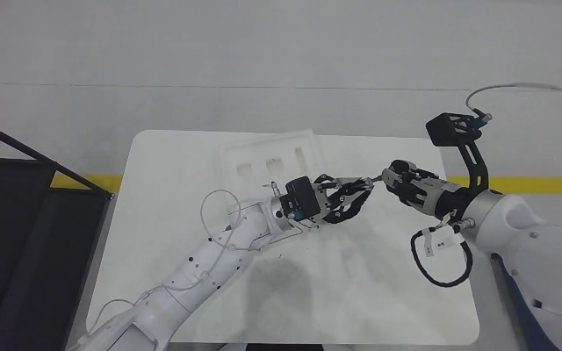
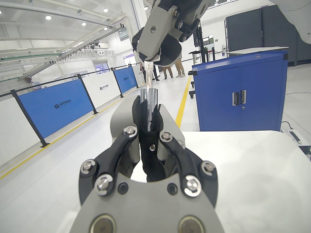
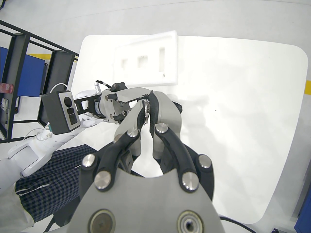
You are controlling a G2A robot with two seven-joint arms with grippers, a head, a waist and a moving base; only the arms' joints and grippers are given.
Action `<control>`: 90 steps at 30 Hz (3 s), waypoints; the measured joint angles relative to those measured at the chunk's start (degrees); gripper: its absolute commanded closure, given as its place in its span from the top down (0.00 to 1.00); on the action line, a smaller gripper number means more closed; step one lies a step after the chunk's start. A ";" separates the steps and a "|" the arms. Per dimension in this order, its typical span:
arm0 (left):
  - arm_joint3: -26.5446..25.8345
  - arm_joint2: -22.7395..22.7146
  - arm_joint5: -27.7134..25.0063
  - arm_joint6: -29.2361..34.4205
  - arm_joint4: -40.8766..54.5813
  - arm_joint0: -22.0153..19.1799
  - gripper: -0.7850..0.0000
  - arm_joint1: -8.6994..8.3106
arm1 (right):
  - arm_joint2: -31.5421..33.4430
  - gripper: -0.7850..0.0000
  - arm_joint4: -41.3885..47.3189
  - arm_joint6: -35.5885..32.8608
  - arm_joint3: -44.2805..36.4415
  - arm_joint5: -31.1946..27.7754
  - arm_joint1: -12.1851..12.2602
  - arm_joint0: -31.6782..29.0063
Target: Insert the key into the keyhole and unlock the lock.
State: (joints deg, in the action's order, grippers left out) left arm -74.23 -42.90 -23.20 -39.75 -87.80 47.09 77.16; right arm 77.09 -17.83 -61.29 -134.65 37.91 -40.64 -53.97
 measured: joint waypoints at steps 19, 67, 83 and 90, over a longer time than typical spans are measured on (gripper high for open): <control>-0.76 -1.15 -0.22 -1.52 -2.58 1.15 0.00 0.50 | -0.40 0.42 2.71 -0.38 0.00 1.48 -0.21 -0.76; -12.95 -12.31 -21.22 29.24 11.30 5.69 0.00 -2.46 | 5.54 1.00 -4.64 6.61 4.37 -57.11 0.70 -10.57; -11.12 -10.20 -20.32 31.14 13.01 3.76 0.00 -1.72 | 3.25 1.00 -8.90 7.27 5.79 -66.95 0.70 -10.67; -9.99 -10.30 -21.11 30.74 12.53 2.86 0.00 -1.68 | 4.58 1.00 -8.95 7.47 7.95 -67.60 0.77 -8.92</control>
State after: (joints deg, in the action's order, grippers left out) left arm -84.23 -53.21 -44.31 -9.00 -75.27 49.95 75.48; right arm 81.67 -26.77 -53.82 -126.69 -29.69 -39.87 -62.89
